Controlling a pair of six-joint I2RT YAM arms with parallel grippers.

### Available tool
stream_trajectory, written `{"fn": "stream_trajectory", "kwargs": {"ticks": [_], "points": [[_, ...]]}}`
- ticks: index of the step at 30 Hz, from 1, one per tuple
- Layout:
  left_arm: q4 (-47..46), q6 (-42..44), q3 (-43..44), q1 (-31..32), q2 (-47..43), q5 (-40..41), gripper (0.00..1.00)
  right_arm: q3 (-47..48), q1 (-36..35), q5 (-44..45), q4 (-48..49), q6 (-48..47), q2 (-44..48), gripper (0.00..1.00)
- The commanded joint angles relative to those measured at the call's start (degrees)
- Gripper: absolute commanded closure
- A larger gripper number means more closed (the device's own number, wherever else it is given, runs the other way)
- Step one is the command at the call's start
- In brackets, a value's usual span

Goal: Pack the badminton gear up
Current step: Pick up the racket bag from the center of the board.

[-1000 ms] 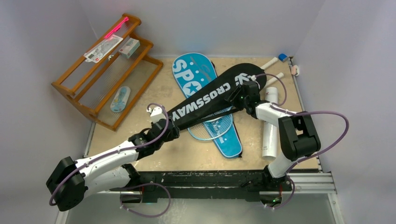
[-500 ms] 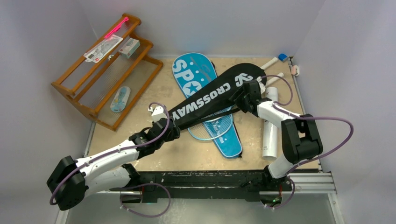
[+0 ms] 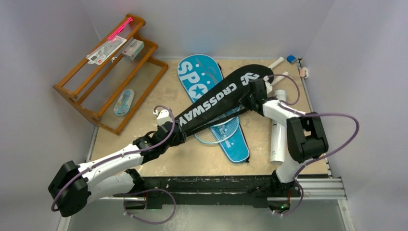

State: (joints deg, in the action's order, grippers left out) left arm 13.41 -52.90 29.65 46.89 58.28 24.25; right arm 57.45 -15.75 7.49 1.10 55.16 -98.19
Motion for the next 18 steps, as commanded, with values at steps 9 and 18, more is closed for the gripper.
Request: {"fn": "stream_trajectory", "kwargs": {"ticks": [9,18], "points": [[-5.7,-1.8,0.4,-0.2,1.2,-7.4,0.53,-0.8,-0.8,-2.0,-1.9,-2.8,15.3,1.0],[-2.8,-3.8,2.5,0.1,3.5,-6.4,0.53,-2.9,-0.9,-3.6,-0.6,-2.3,17.1,1.0]]}}
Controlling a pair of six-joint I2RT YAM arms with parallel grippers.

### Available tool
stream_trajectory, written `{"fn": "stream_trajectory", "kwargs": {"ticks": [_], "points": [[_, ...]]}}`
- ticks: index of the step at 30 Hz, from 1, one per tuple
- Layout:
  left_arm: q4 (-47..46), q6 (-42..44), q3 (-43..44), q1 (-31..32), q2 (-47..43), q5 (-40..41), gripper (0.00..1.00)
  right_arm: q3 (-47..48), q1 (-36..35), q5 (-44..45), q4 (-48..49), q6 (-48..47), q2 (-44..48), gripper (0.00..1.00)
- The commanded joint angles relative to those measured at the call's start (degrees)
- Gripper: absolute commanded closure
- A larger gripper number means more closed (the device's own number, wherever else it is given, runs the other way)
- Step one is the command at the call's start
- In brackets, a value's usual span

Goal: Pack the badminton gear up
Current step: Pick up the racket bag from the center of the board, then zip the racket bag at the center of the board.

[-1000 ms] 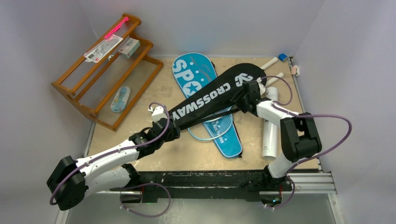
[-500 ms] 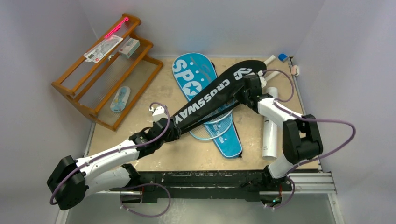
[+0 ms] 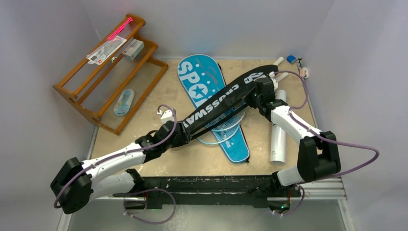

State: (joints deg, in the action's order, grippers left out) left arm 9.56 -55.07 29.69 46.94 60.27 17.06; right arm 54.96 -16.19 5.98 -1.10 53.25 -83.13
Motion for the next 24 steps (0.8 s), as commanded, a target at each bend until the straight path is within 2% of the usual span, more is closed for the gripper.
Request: {"fn": "stream_trajectory", "kwargs": {"ticks": [1,6,12,13,17,24], "points": [[1.6,-1.7,2.9,0.1,2.4,0.9,0.55,-0.5,-0.5,-2.3,2.4,-0.4,2.2,1.0],[4.4,-2.2,5.3,0.1,6.9,0.5,0.64,-0.4,-0.5,-2.7,2.7,-0.1,1.8,1.0],[8.3,-2.6,7.3,0.1,10.7,6.3,0.72,-0.8,-0.5,-3.3,3.5,0.3,2.4,1.0],[8.9,-2.6,7.7,0.1,11.3,8.0,0.75,-0.8,-0.5,-3.5,3.4,0.3,2.6,1.0],[10.8,-2.1,9.5,0.1,13.6,11.9,0.98,-0.9,-0.5,-3.7,3.4,0.3,3.1,1.0],[17.3,-1.3,10.9,0.1,12.1,13.3,1.0,0.6,-0.4,-2.9,0.6,0.9,2.1,1.0]]}}
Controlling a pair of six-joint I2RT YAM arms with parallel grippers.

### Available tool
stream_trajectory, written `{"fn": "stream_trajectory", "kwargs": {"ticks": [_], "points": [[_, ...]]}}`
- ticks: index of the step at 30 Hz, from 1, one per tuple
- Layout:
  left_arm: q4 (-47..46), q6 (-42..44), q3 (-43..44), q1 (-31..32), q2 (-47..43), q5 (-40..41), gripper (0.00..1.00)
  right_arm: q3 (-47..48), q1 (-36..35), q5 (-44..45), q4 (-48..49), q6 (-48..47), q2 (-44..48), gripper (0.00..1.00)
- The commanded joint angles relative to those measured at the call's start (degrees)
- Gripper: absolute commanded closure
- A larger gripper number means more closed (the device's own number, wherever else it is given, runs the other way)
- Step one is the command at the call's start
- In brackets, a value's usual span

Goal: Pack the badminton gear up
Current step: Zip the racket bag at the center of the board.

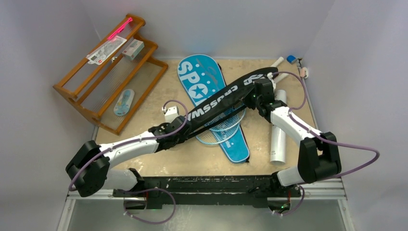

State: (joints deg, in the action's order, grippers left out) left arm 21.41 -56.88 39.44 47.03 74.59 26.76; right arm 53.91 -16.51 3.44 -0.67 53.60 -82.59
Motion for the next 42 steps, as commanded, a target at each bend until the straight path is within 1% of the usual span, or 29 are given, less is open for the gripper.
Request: {"fn": "stream_trajectory", "kwargs": {"ticks": [1,5,11,13,17,19,21,22,24,25,27,29,33,34,36,39,42], "points": [[6.4,0.6,0.7,0.0,-3.5,3.3,1.0,2.5,0.0,0.2,-1.1,0.1,1.1,1.0],[10.6,-0.2,-1.6,0.0,-9.3,2.4,1.0,5.6,0.1,2.9,-4.1,-1.3,-0.8,1.0],[12.9,-2.1,-5.5,-0.1,-16.2,1.5,1.0,9.3,2.3,5.5,-6.3,-2.7,-2.7,1.0],[13.4,-2.8,-6.2,-0.2,-16.9,1.5,1.0,10.9,4.3,4.6,-7.5,-3.0,-3.6,1.0],[14.1,-3.6,-6.9,-0.3,-17.6,1.6,1.0,13.5,9.4,-0.7,-7.8,-3.6,-5.2,1.0],[13.7,-3.4,-6.9,-0.3,-18.1,1.2,1.0,14.8,9.9,-2.4,-8.0,-4.5,-5.8,1.0],[11.0,-1.3,-7.2,-0.4,-19.1,-1.3,1.0,15.2,9.9,-3.3,-7.5,-4.9,-6.1,1.0],[8.1,0.3,-7.5,-0.4,-19.9,-4.4,1.0,15.1,9.9,-3.4,-7.1,-4.9,-6.2,1.0],[-1.2,3.2,-8.5,-0.3,-21.4,-13.5,1.0,14.5,9.9,-3.4,-6.3,-4.7,-6.3,1.0],[-5.4,3.4,-9.1,-0.2,-21.9,-17.9,0.97,14.2,9.9,-3.4,-6.0,-4.7,-6.3,1.0],[-12.4,2.0,-10.1,0.6,-22.0,-23.5,0.89,13.7,9.9,-4.2,-5.7,-4.6,-6.4,1.0],[-16.0,0.7,-9.8,1.8,-21.0,-25.1,0.8,13.3,9.9,-5.1,-5.1,-4.5,-6.4,1.0],[-18.8,0.4,-8.2,2.2,-17.5,-22.6,0.59,12.6,9.9,-6.0,-3.8,-4.4,-6.2,1.0],[-20.0,0.4,-8.3,2.2,-16.8,-21.8,0.52,12.5,9.9,-6.4,-3.6,-4.4,-6.1,1.0],[-23.8,0.0,-9.0,2.2,-15.7,-19.6,0.44,12.3,9.9,-6.9,-3.3,-4.4,-5.9,1.0],[-28.7,-1.4,-10.4,2.2,-14.3,-16.9,0.38,11.9,9.9,-7.4,-3.2,-4.3,-5.5,1.0],[-32.2,-3.7,-11.5,2.0,-12.8,-14.4,0.37,11.5,9.9,-7.9,-2.8,-4.3,-5.0,1.0]]}}
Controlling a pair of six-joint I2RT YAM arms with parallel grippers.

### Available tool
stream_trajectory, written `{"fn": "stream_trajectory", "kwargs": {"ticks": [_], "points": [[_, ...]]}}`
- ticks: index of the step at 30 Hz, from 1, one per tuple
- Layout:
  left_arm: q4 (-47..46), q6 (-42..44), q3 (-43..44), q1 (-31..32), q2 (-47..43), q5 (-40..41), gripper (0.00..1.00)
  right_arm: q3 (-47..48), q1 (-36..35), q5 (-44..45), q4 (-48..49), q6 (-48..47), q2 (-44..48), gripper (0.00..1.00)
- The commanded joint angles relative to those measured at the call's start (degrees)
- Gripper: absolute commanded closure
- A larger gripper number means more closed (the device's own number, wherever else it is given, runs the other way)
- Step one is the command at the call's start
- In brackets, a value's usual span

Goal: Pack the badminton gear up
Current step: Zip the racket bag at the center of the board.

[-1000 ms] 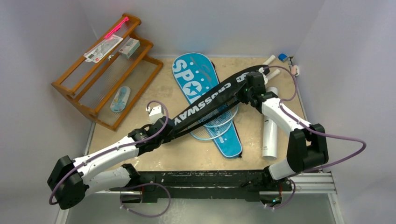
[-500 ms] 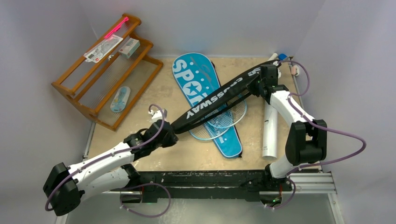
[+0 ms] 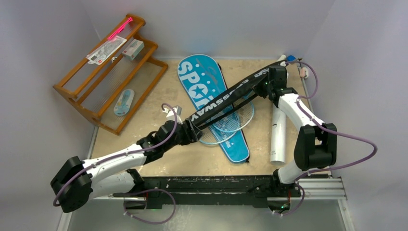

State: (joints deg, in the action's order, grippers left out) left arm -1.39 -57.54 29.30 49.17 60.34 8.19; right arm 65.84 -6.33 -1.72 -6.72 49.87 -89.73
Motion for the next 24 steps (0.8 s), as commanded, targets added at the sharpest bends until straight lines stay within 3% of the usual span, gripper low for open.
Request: {"fn": "stream_trajectory", "kwargs": {"ticks": [1,12,24], "points": [[-10.6,-3.5,-1.7,-0.3,2.0,4.3,0.37,-0.4,-0.3,-3.0,3.4,-0.6,2.2,1.0],[-14.3,-11.3,-3.3,-5.2,7.8,1.7,0.4,-0.8,-0.3,-4.1,3.7,-0.2,2.1,1.0],[-22.3,-11.6,-5.1,-9.3,11.6,-3.1,0.55,-1.0,-0.3,-4.9,3.8,-0.1,2.1,1.0]]}}
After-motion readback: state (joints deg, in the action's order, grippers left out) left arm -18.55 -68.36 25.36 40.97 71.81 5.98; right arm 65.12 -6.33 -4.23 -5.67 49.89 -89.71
